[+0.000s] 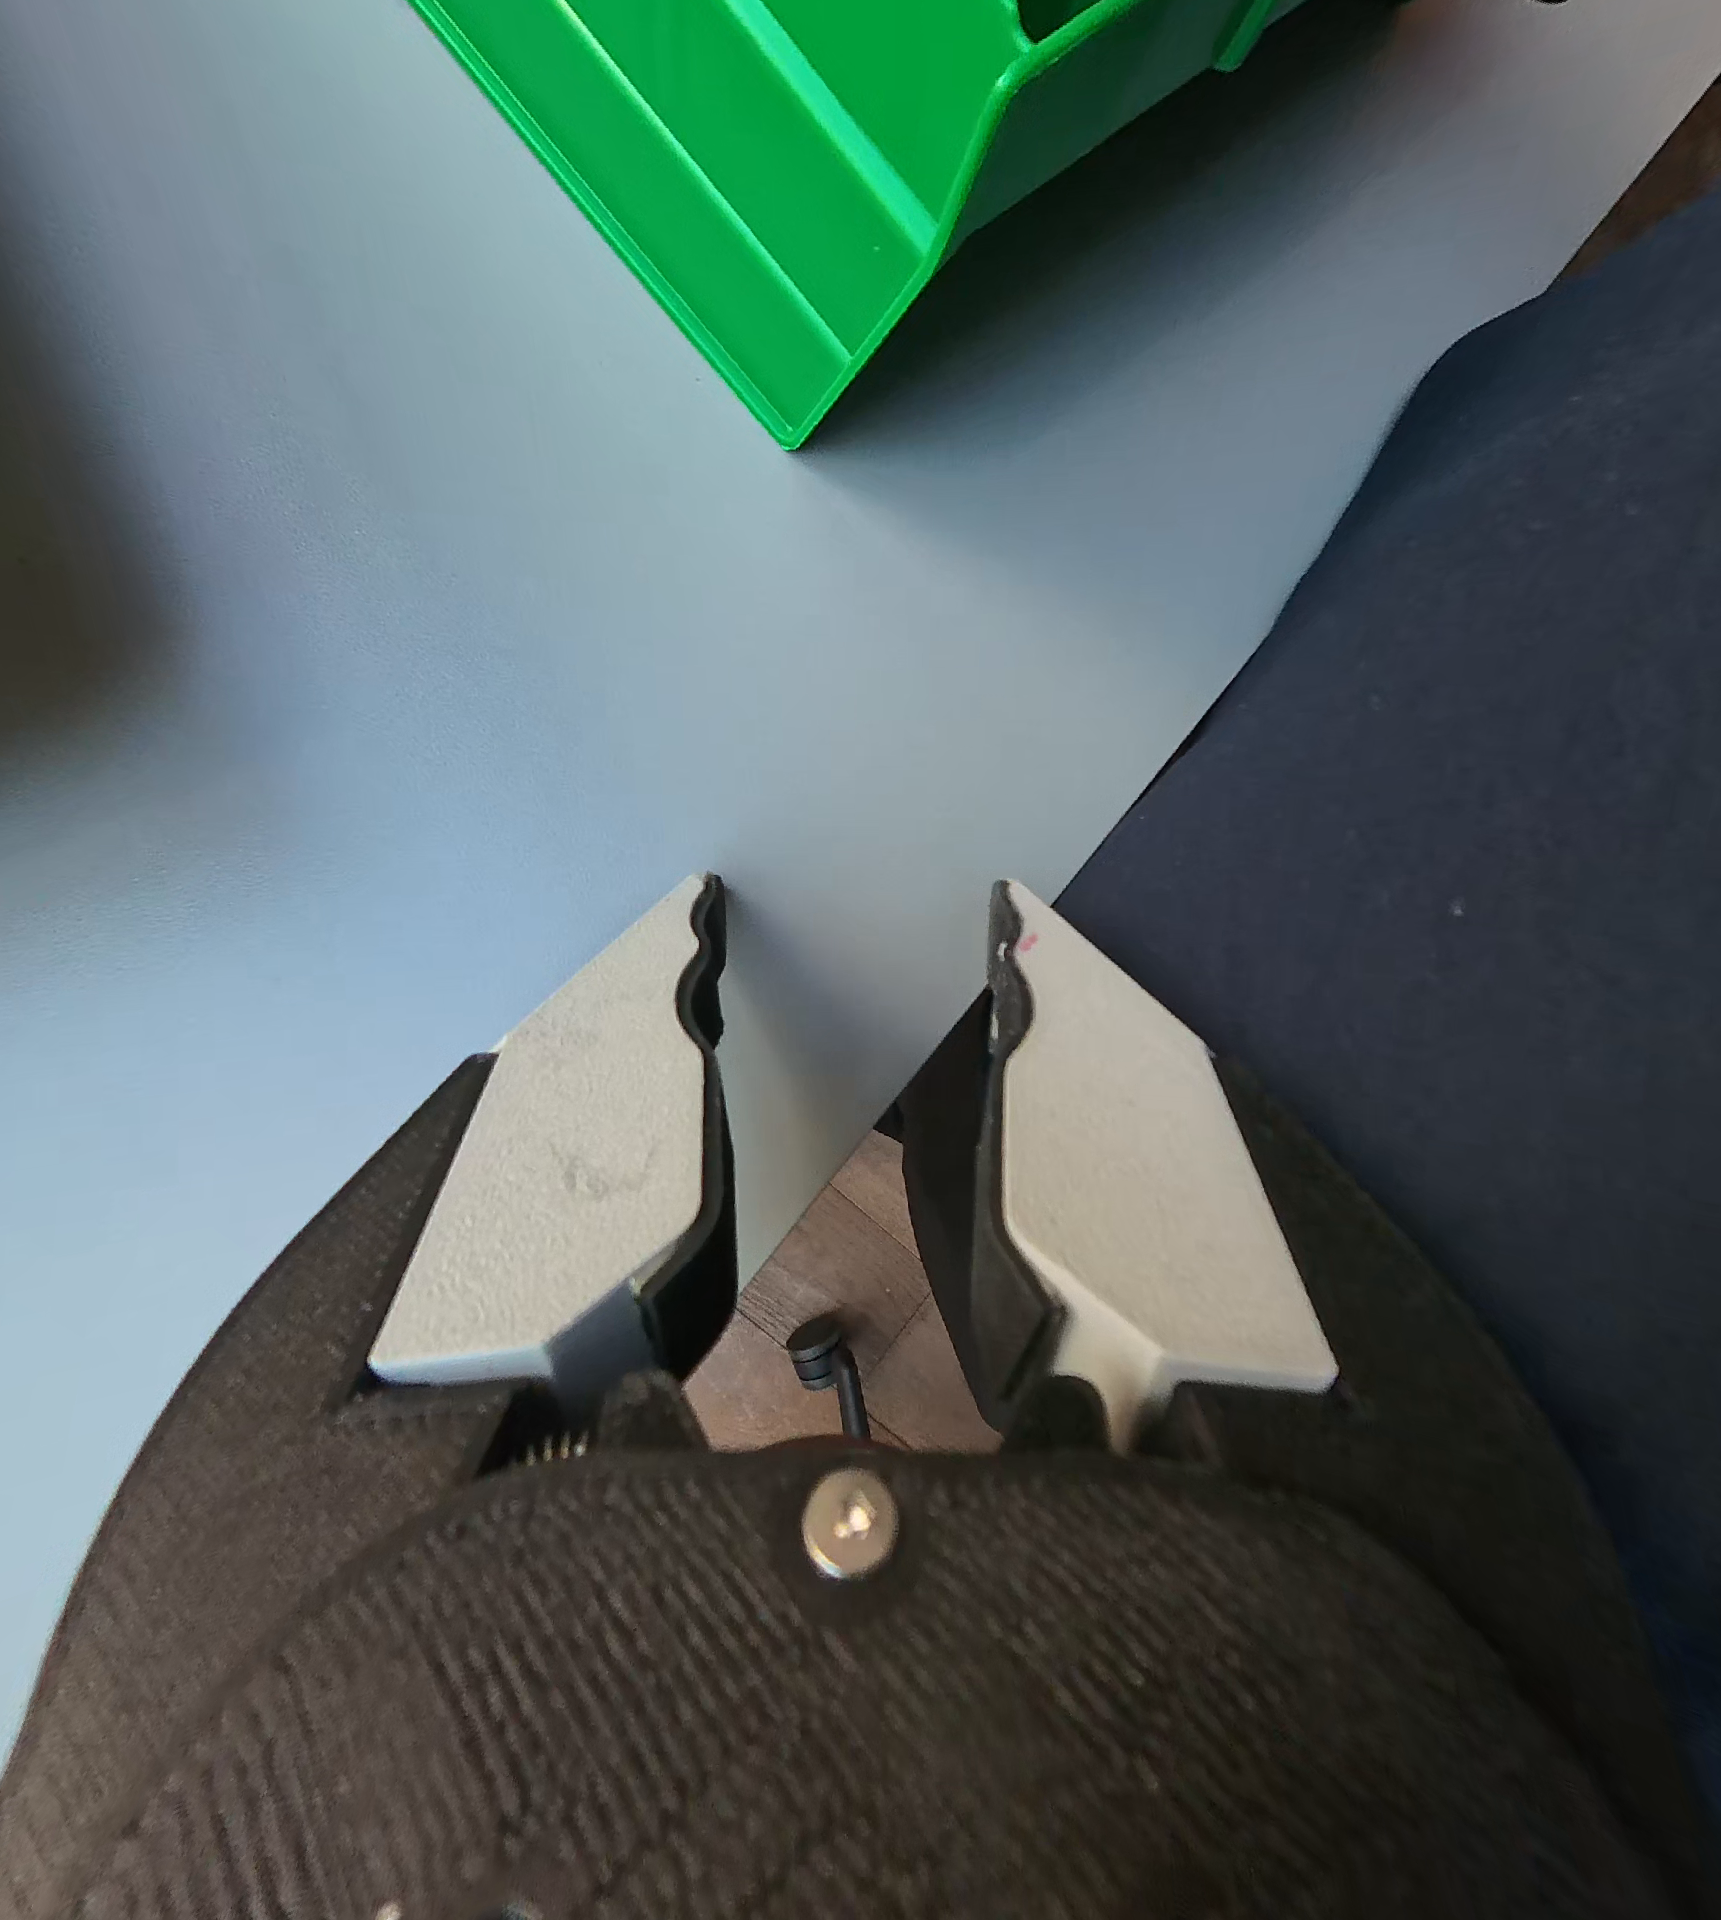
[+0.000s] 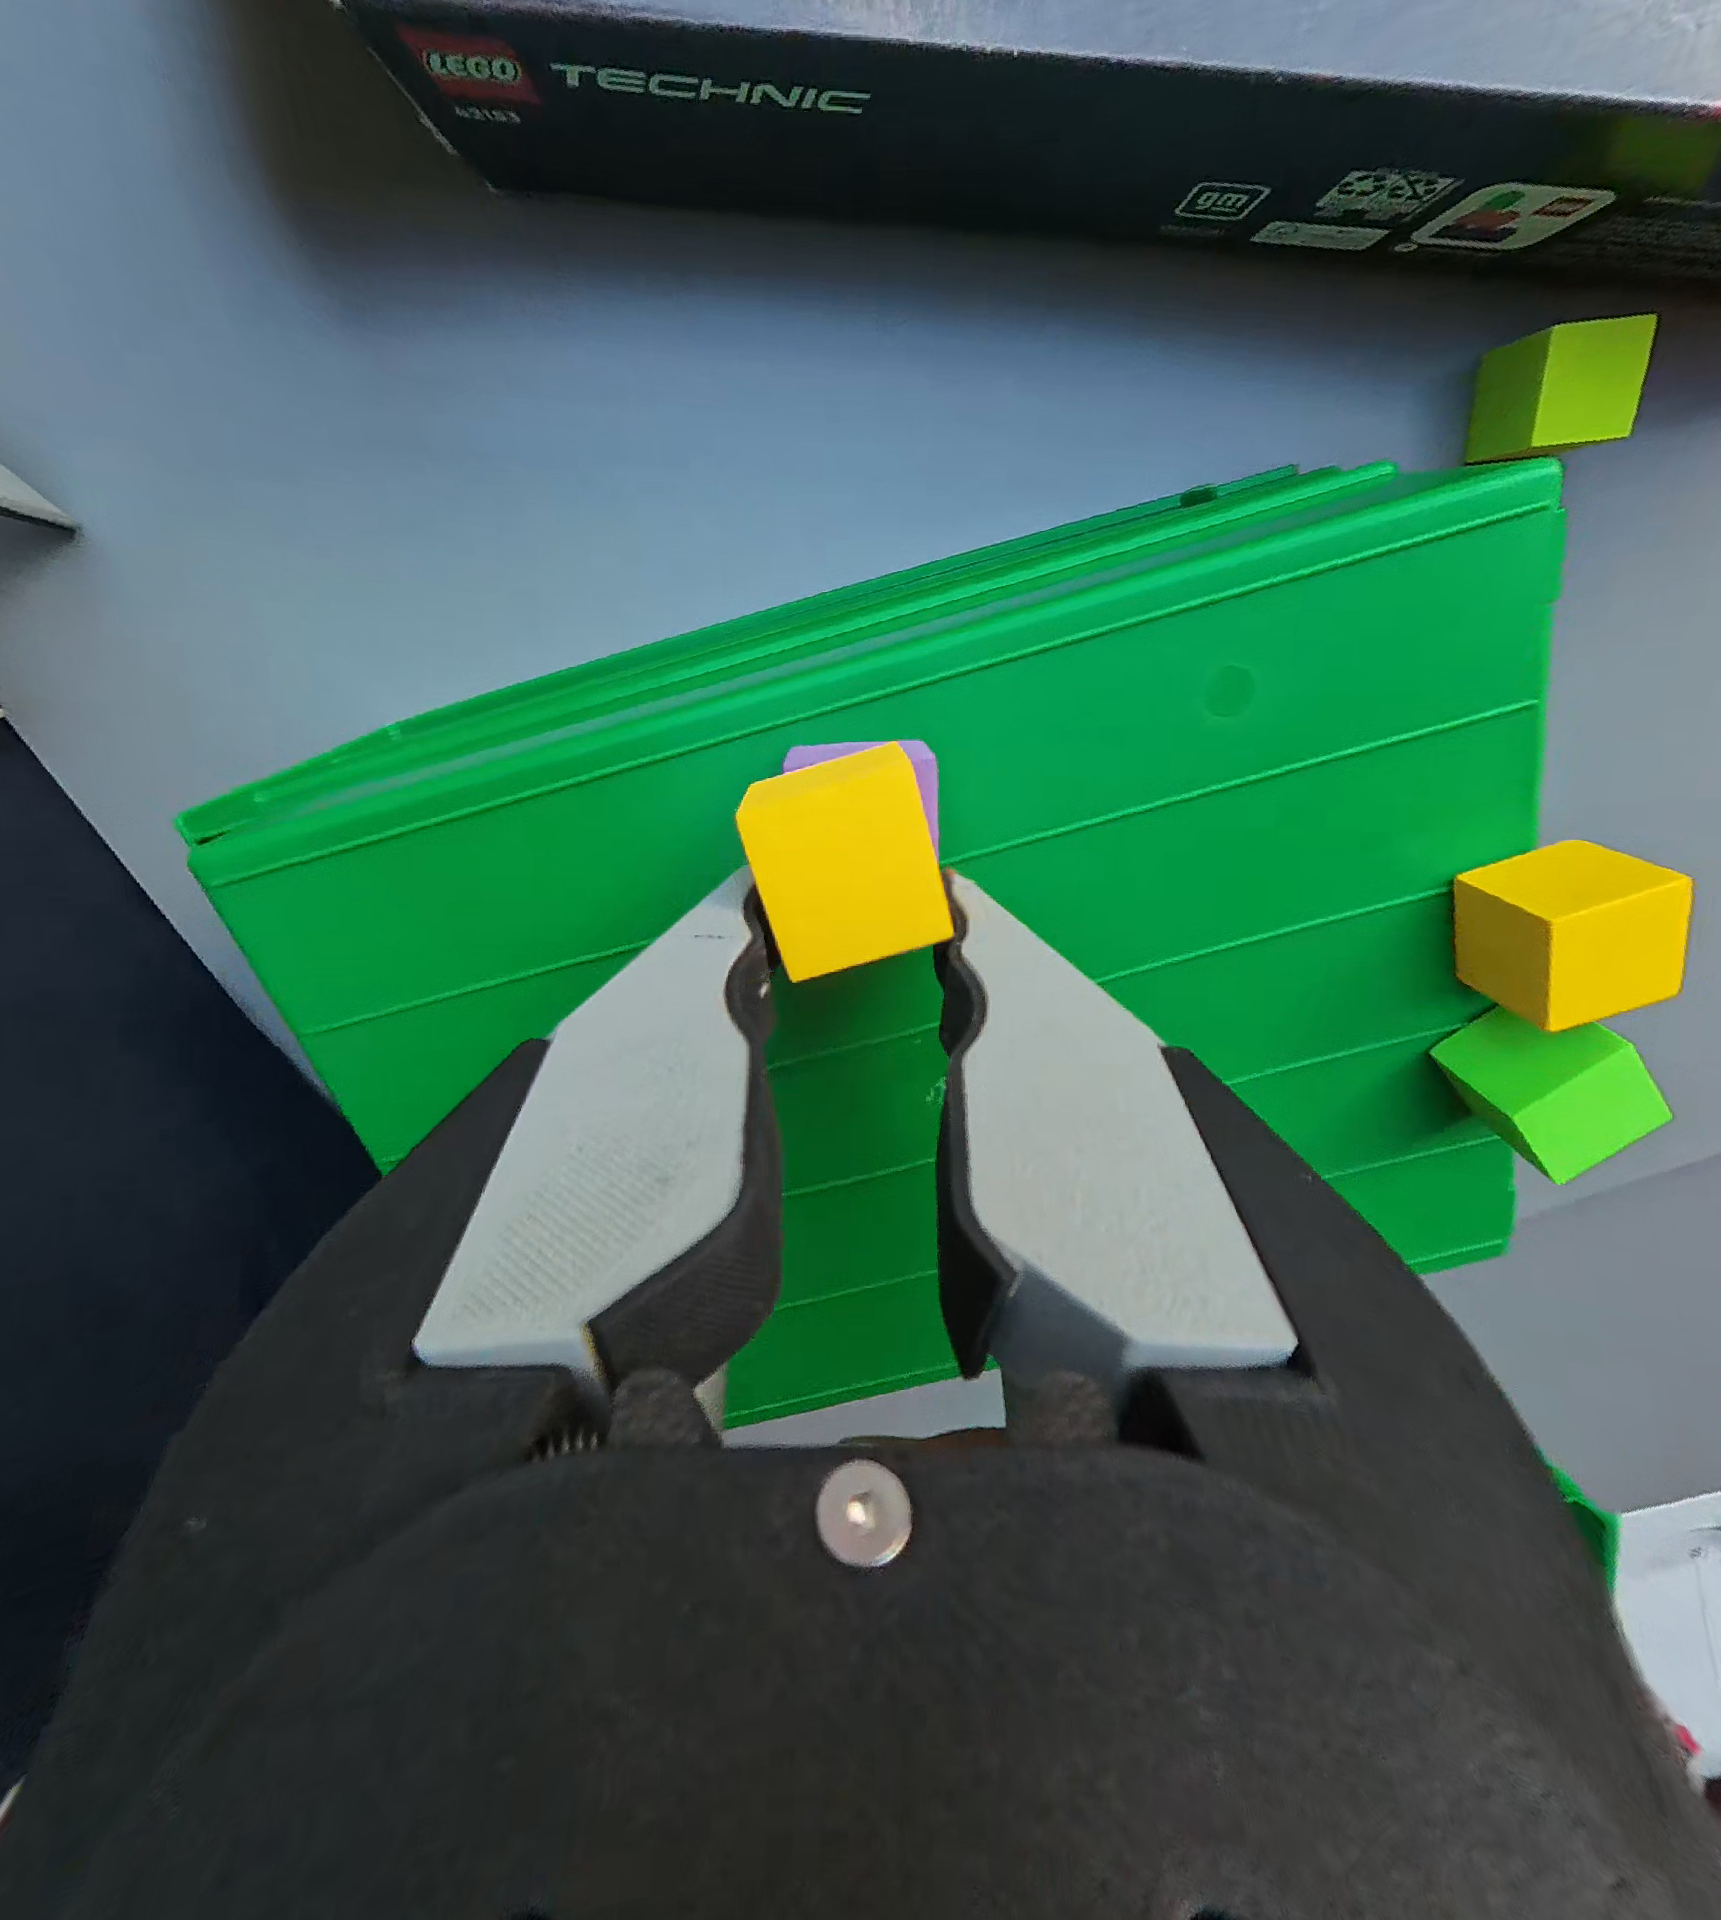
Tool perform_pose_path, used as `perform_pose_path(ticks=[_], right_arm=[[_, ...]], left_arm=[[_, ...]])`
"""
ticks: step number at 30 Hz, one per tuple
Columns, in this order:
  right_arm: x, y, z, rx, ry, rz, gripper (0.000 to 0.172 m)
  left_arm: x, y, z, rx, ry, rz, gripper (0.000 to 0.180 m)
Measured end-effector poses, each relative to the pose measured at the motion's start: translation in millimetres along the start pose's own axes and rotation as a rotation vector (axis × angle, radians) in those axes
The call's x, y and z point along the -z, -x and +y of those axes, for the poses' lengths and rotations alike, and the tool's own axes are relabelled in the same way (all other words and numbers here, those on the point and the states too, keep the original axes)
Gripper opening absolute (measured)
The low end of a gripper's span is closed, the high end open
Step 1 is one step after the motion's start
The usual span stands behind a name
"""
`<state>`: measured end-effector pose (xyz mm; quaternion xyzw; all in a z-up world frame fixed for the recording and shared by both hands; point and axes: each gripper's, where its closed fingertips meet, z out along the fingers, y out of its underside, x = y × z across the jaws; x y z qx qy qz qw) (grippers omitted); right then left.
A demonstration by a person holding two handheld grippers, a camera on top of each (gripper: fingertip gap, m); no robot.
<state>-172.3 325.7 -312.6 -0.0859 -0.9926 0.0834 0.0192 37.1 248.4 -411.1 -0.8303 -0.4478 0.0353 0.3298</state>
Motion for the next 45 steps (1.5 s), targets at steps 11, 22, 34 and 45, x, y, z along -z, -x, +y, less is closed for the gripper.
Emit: perform_pose_path(ticks=[11, 22, 34, 45], right_arm=[[3, -2, 6, 0.044, 0.004, -0.018, 0.034], [55, -56, 75, -0.261, -0.177, -0.013, 0.029], [27, -146, 23, 0.117, -0.174, 0.011, 0.049], [-5, -124, 15, 0.286, -0.208, -0.145, 0.026]], left_arm=[[1, 0, 1, -0.002, -0.001, 0.001, 0.047], [7, 3, 8, -0.011, 0.021, -0.008, 0.049], [25, -5, 14, 0.169, 0.142, -0.184, 0.051], [40, -55, 22, 0.339, 0.239, -0.368, 0.053]])
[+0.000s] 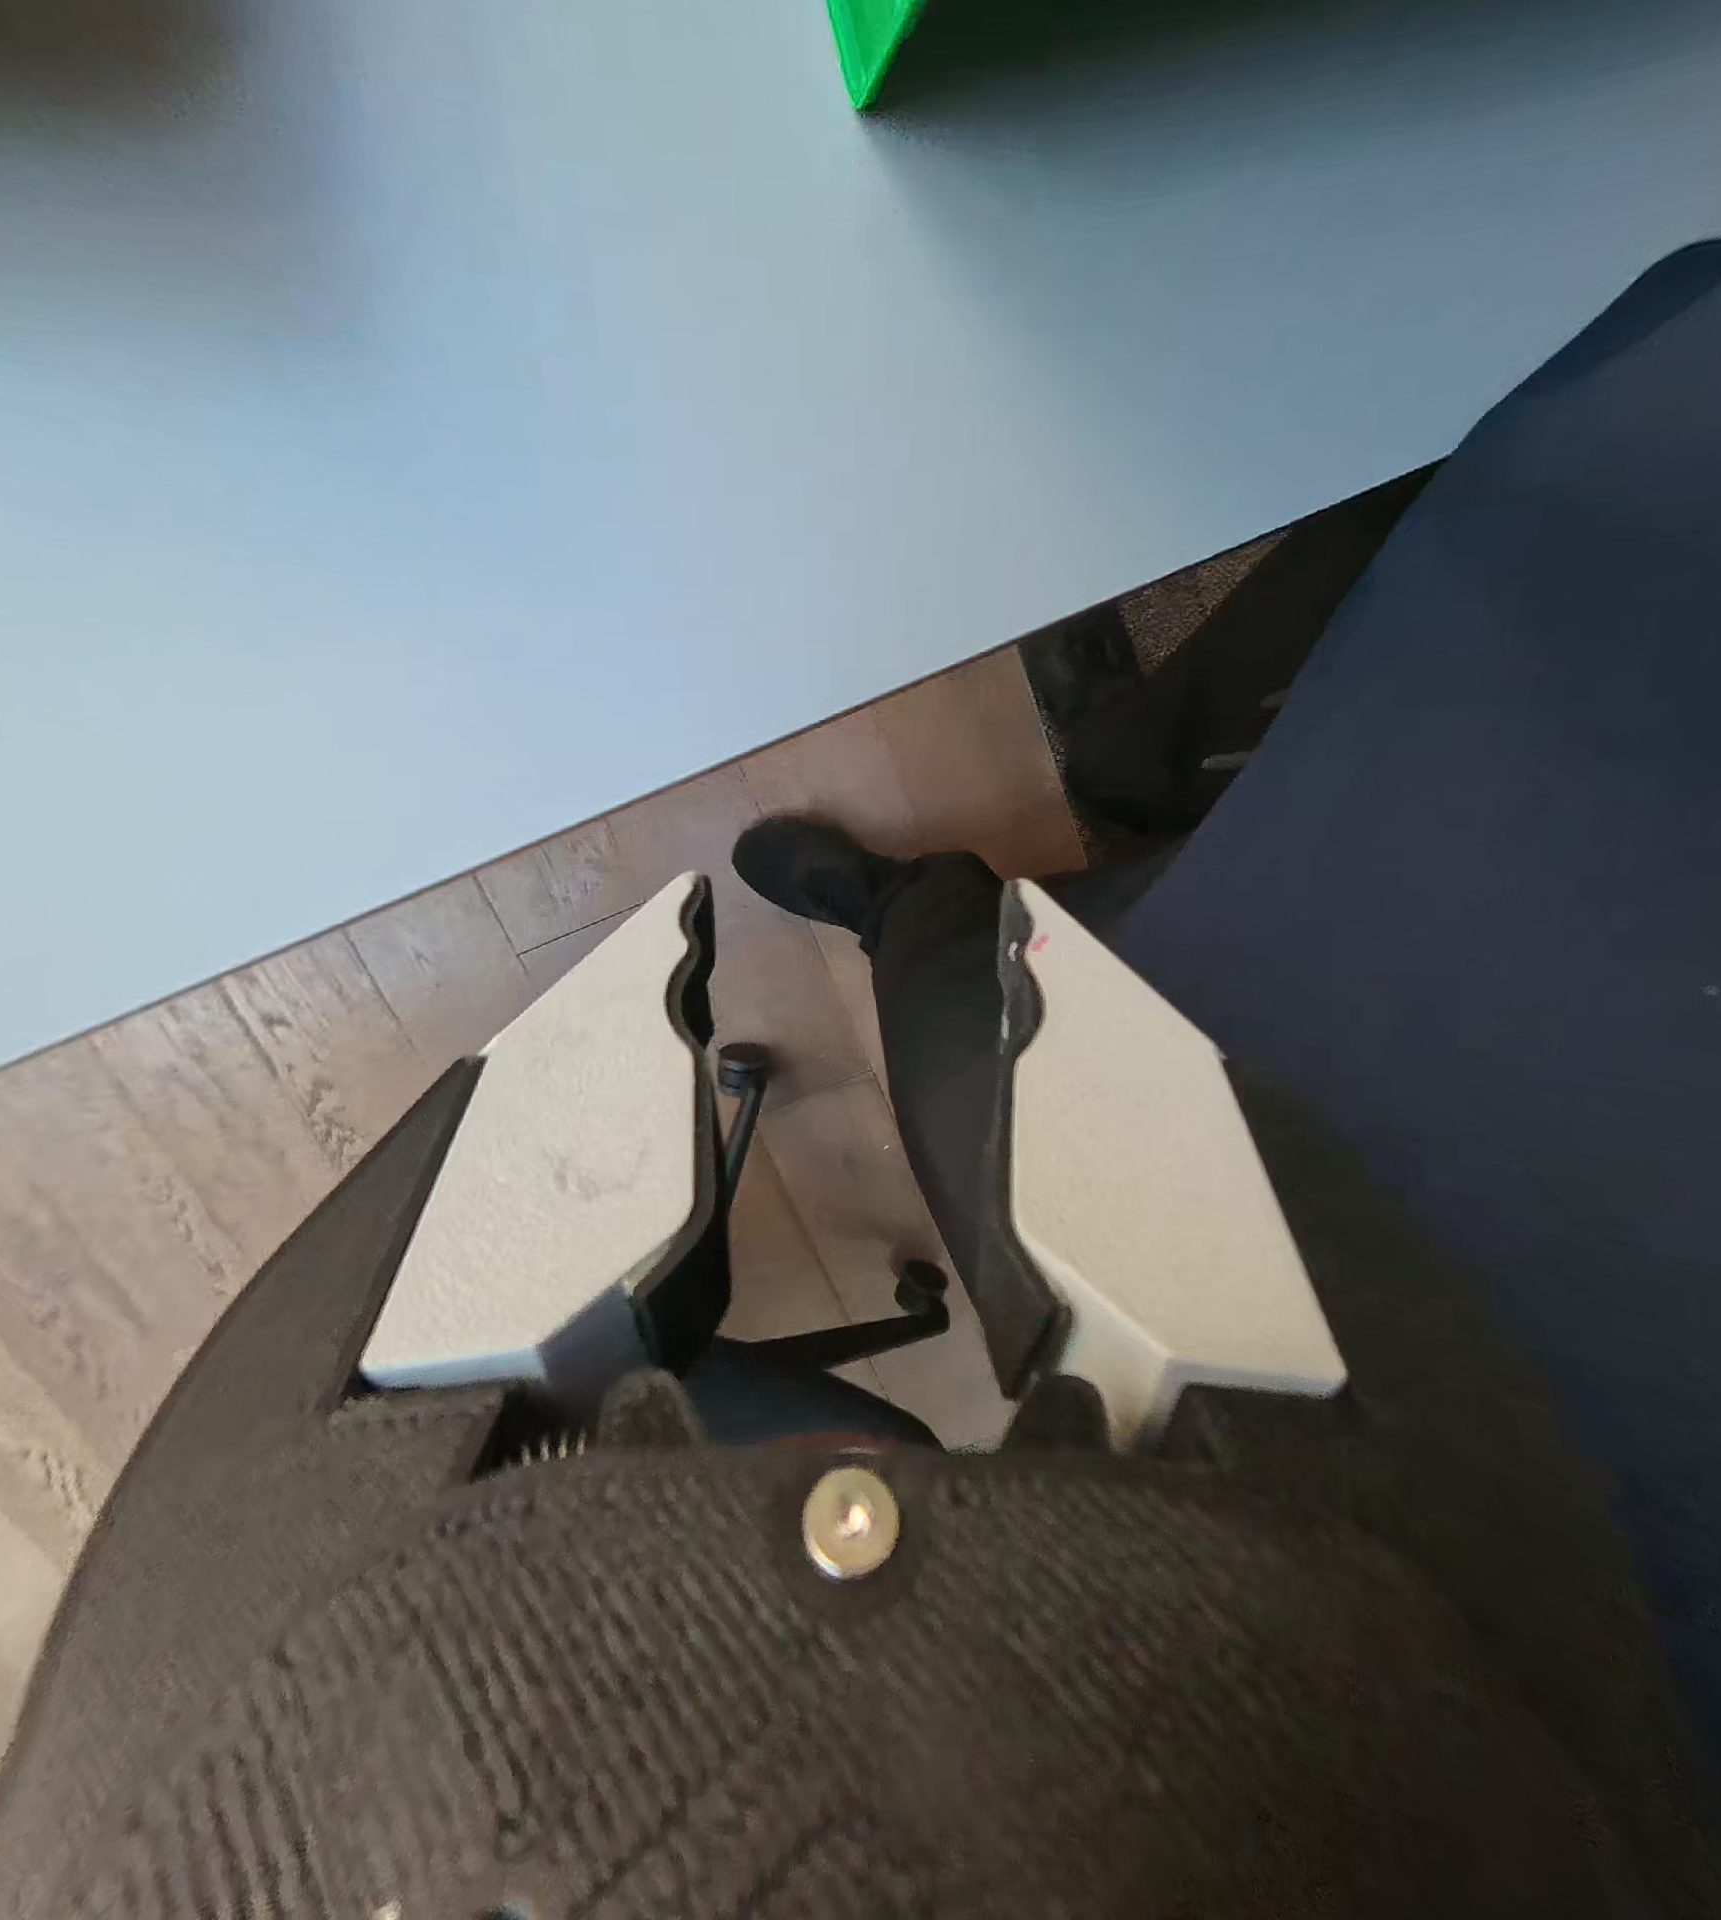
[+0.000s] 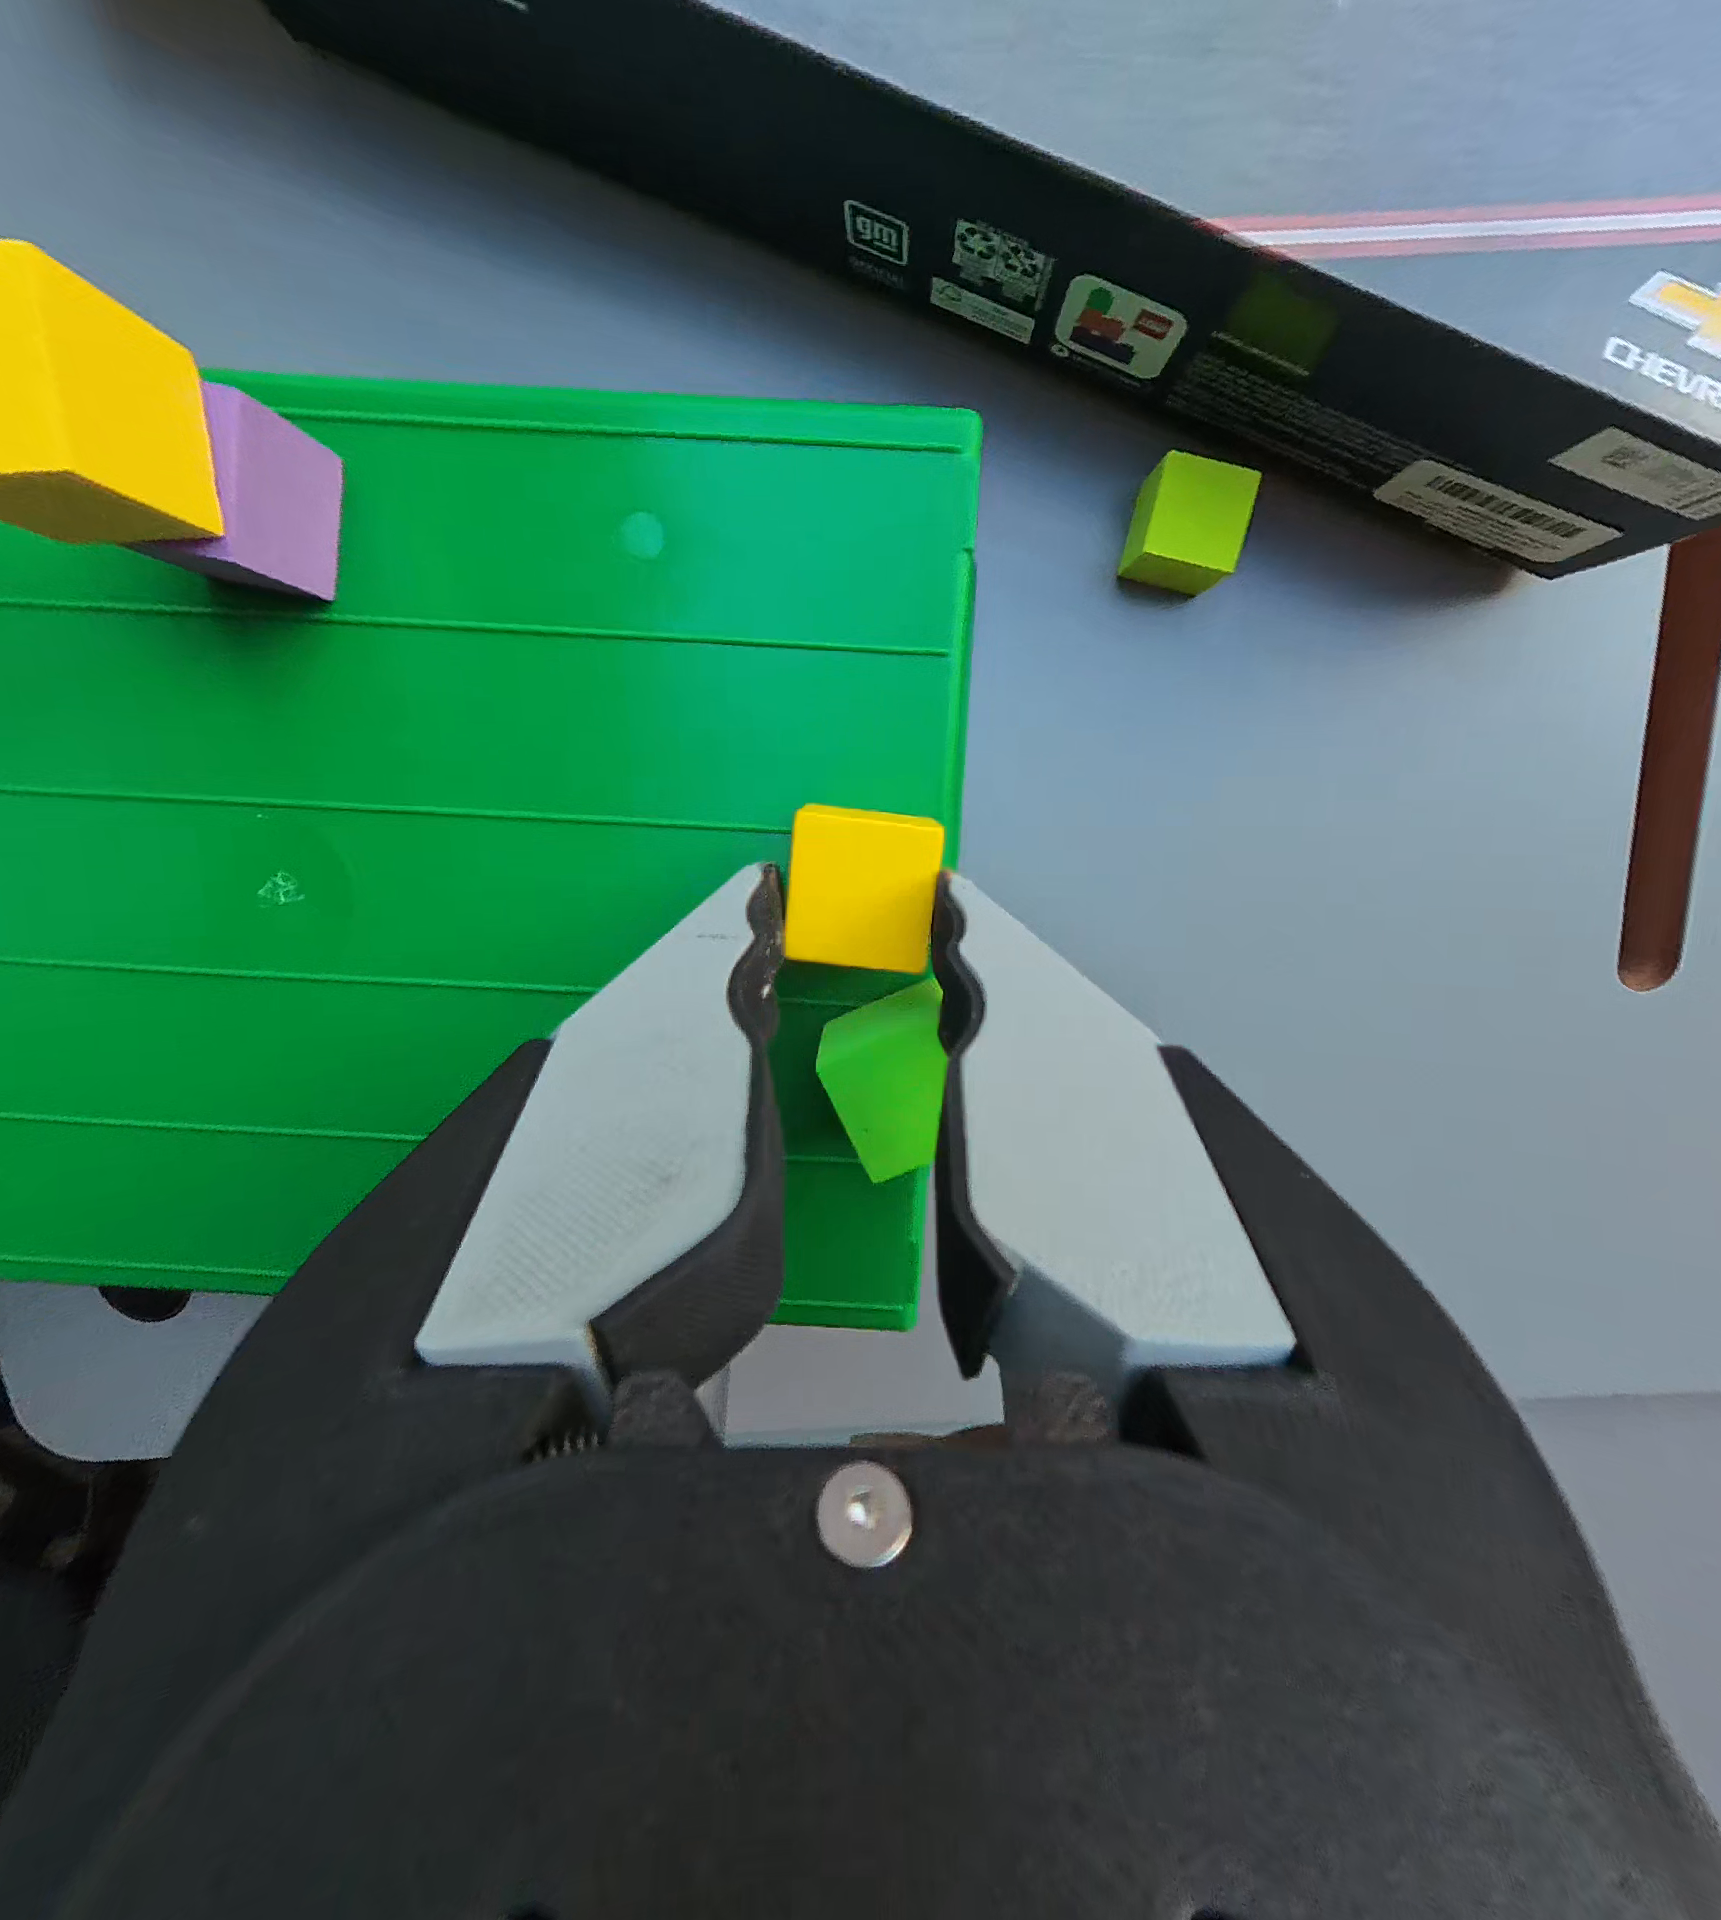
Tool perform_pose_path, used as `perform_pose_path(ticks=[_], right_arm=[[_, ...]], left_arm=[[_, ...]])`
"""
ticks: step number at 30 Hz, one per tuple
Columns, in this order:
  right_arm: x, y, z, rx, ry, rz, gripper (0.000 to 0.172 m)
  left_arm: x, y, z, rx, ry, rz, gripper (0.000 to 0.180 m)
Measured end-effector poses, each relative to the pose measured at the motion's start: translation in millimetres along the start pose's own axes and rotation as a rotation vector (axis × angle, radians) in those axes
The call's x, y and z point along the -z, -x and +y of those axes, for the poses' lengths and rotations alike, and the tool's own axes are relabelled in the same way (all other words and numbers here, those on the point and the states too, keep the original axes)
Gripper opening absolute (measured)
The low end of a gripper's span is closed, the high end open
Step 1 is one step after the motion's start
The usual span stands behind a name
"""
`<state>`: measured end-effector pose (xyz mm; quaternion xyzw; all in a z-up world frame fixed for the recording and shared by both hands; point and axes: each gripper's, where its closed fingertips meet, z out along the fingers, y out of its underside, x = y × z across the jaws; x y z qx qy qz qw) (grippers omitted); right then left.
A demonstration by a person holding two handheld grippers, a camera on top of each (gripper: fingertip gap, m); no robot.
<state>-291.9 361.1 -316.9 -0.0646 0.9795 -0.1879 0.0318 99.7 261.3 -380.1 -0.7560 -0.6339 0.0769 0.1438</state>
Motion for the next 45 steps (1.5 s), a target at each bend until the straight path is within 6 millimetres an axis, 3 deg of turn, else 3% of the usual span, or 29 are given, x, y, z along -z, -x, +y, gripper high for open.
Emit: perform_pose_path(ticks=[5, 15, 19, 24, 29, 33, 39, 45], right_arm=[[12, 14, -5, 0.005, -0.049, -0.008, 0.026], [75, 53, -34, -0.091, -0.161, 0.1, 0.026], [91, 65, -40, -0.171, -0.165, 0.191, 0.025], [99, 93, -52, -0.174, -0.147, 0.225, 0.025], [89, 113, -57, -0.144, -0.044, 0.213, 0.026], [68, 116, -67, -0.079, 0.029, 0.19, 0.026], [38, 108, -82, -0.047, 0.069, 0.126, 0.026], [20, 108, -85, 0.003, 0.078, 0.083, 0.026]], left_arm=[[2, -1, 1, 0.018, 0.003, -0.004, 0.053], [-22, 20, -16, -0.136, -0.055, 0.115, 0.053], [-27, 41, -13, -0.226, -0.108, 0.177, 0.053], [-17, 87, -6, -0.389, -0.205, 0.188, 0.048], [-13, 138, -2, -0.425, -0.203, 0.176, 0.05], [-13, 154, -4, -0.401, -0.209, 0.184, 0.05], [-10, 137, -5, -0.287, -0.227, 0.217, 0.05], [-14, 119, 9, -0.25, -0.188, 0.212, 0.05]])
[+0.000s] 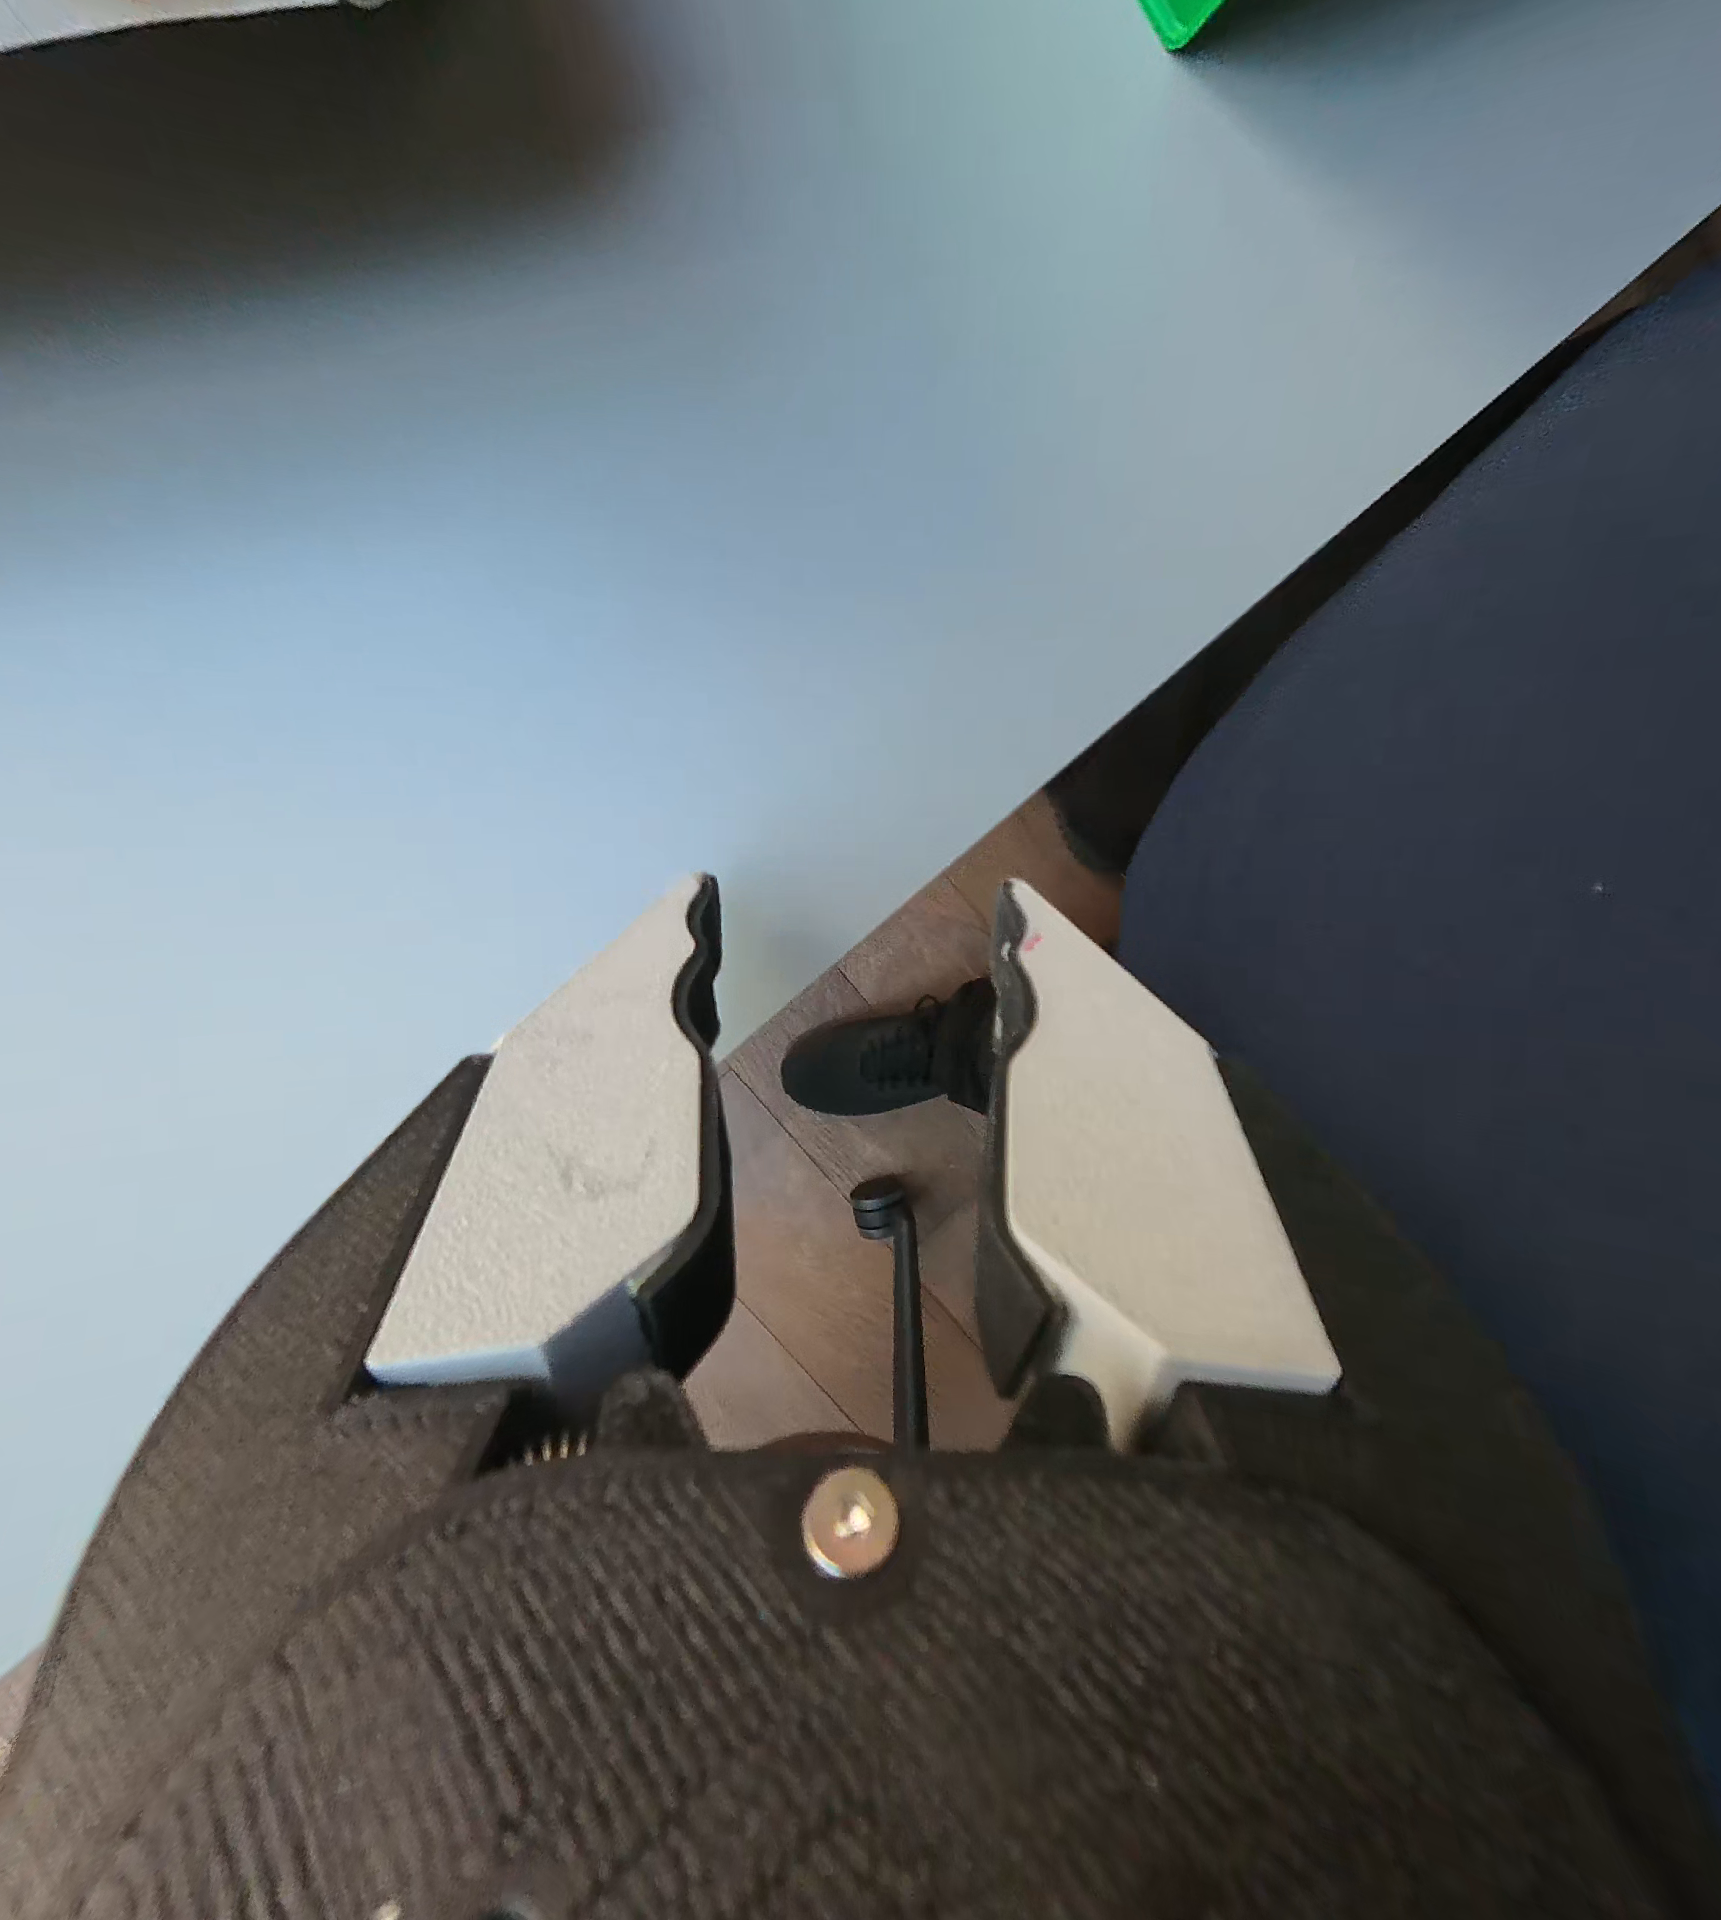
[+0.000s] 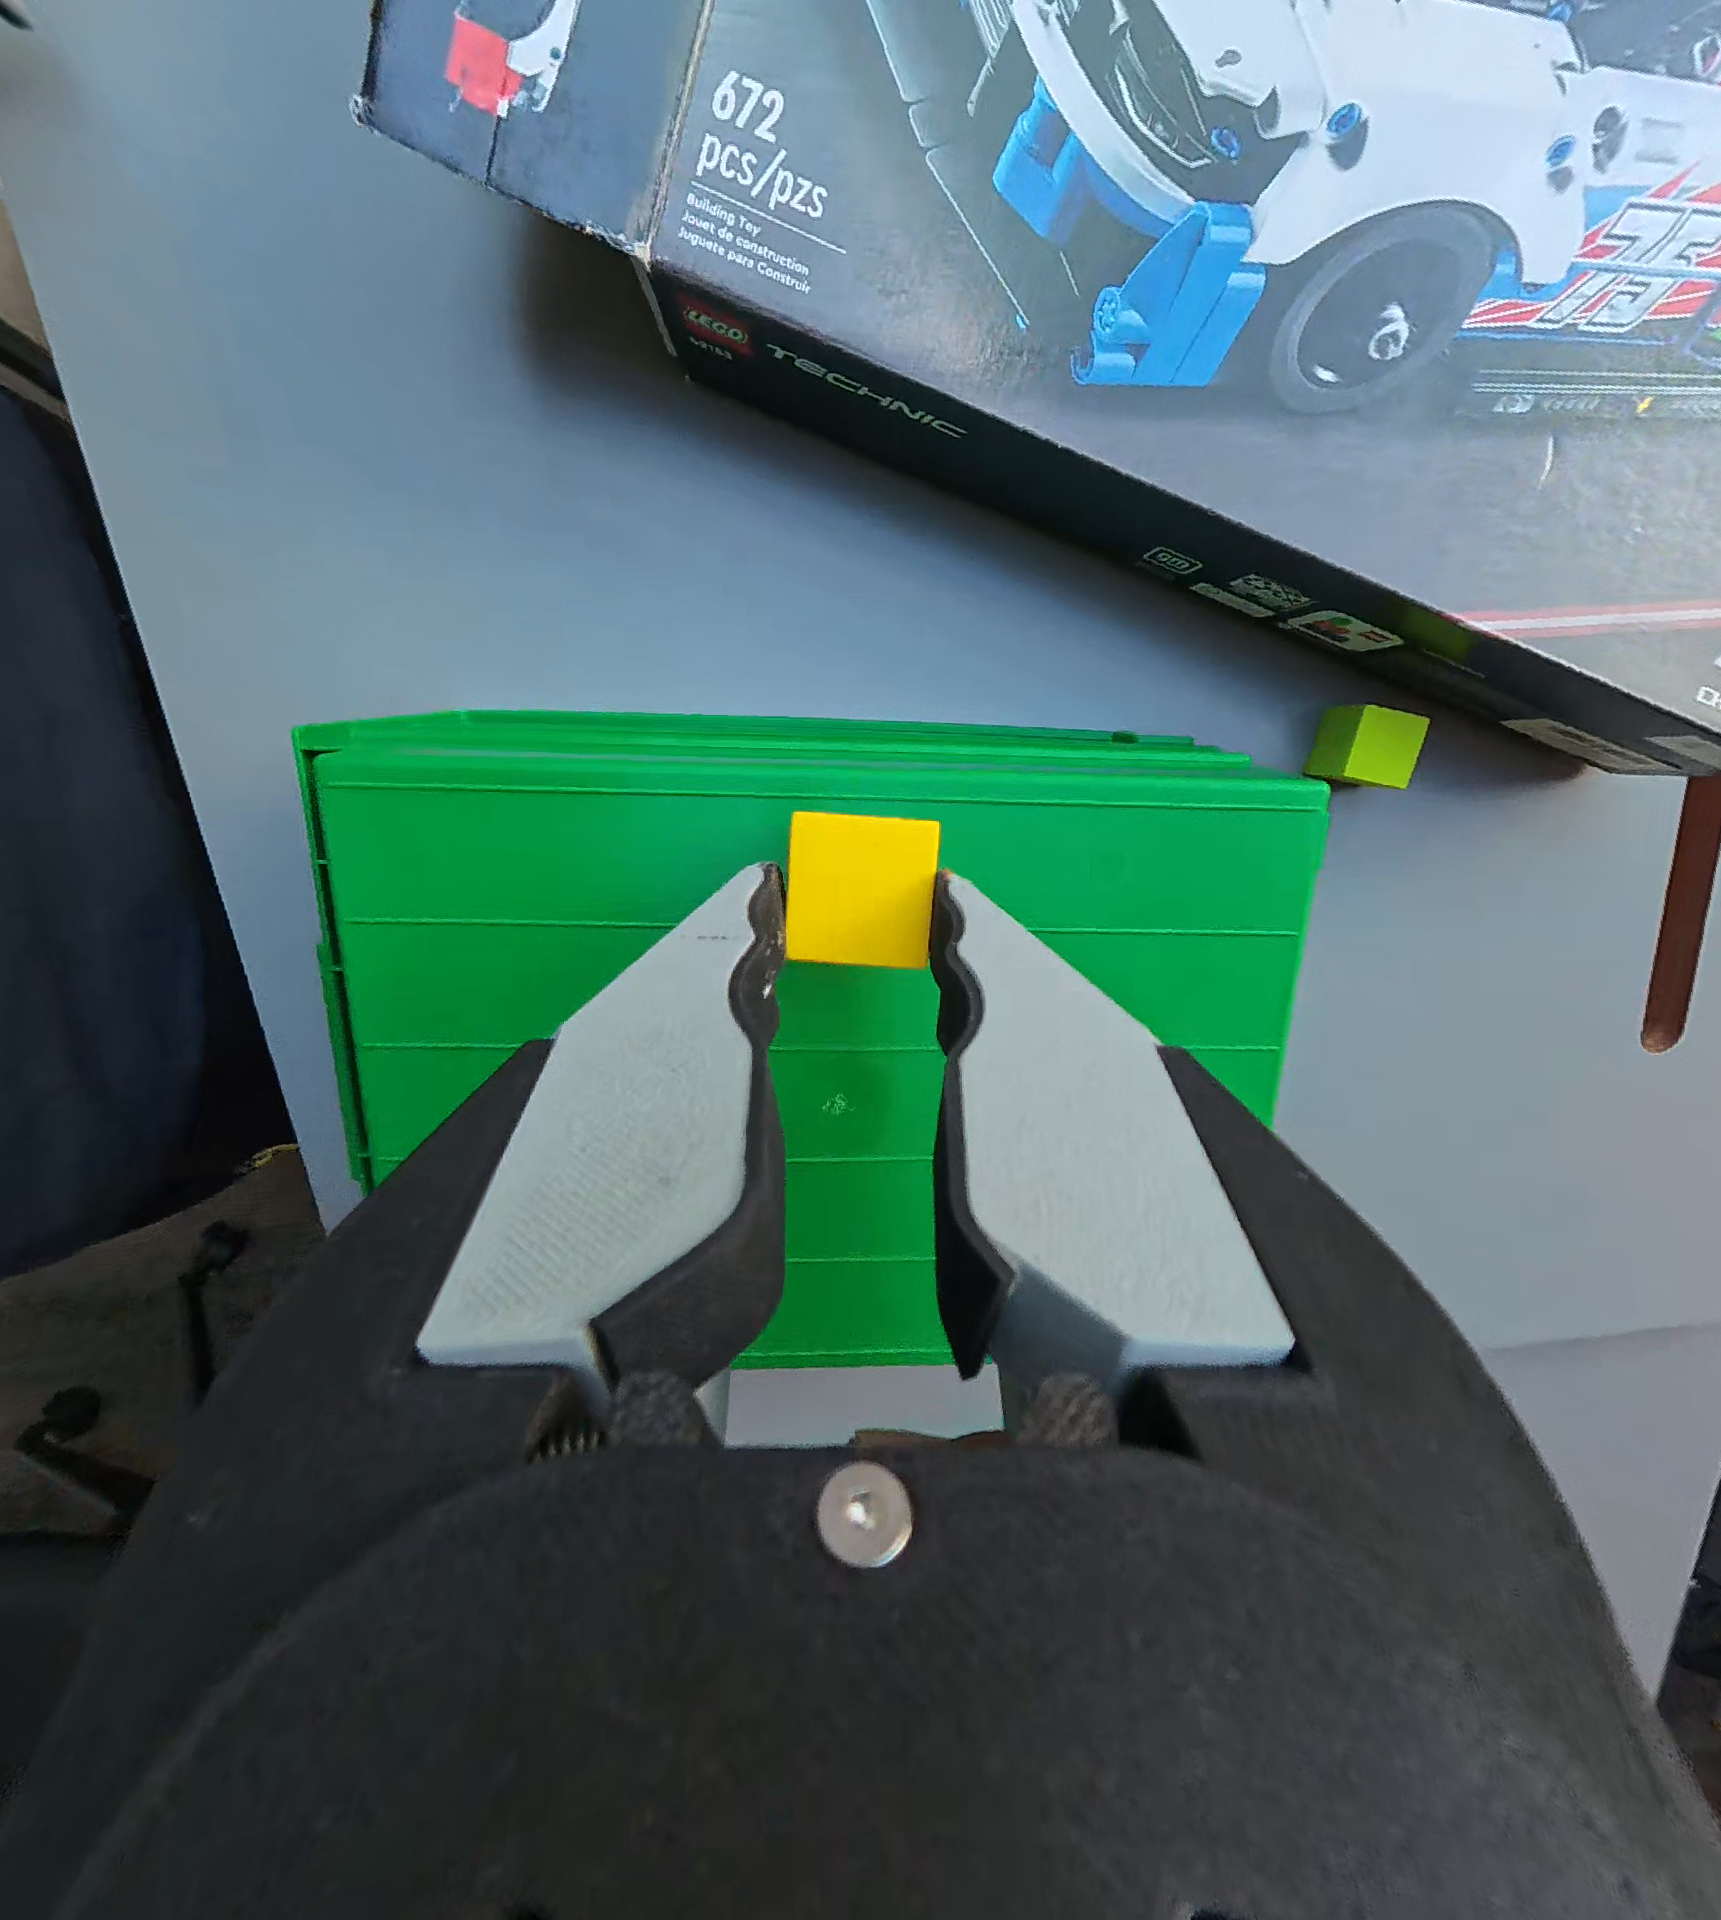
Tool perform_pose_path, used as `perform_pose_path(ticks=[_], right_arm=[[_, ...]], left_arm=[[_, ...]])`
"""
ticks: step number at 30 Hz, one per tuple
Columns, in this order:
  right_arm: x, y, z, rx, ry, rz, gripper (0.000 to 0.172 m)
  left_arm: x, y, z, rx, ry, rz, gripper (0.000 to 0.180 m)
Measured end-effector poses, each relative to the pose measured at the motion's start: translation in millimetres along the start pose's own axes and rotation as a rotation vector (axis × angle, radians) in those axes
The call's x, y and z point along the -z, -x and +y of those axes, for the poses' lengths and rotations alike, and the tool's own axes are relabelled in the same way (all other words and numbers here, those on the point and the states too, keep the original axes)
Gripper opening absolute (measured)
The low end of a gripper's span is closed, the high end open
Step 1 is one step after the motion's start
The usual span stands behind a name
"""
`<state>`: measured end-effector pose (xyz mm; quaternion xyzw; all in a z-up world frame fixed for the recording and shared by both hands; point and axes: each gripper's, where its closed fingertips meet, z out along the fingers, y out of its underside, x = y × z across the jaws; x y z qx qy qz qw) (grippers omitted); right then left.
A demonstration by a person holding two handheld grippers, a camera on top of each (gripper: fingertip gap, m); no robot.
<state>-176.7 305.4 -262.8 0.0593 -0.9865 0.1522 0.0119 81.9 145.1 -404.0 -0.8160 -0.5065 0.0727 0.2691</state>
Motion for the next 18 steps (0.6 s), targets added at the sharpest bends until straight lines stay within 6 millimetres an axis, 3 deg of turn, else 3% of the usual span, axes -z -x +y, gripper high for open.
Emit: perform_pose_path(ticks=[11, 18], right_arm=[[-4, 1, 3, -0.002, 0.01, -0.014, 0.026], [-2, 0, 4, -0.103, -0.011, -0.024, 0.032]], left_arm=[[2, 2, 0, 0.043, -0.001, -0.005, 0.05], [0, 7, 1, 0.026, -0.016, 0.021, 0.05]])
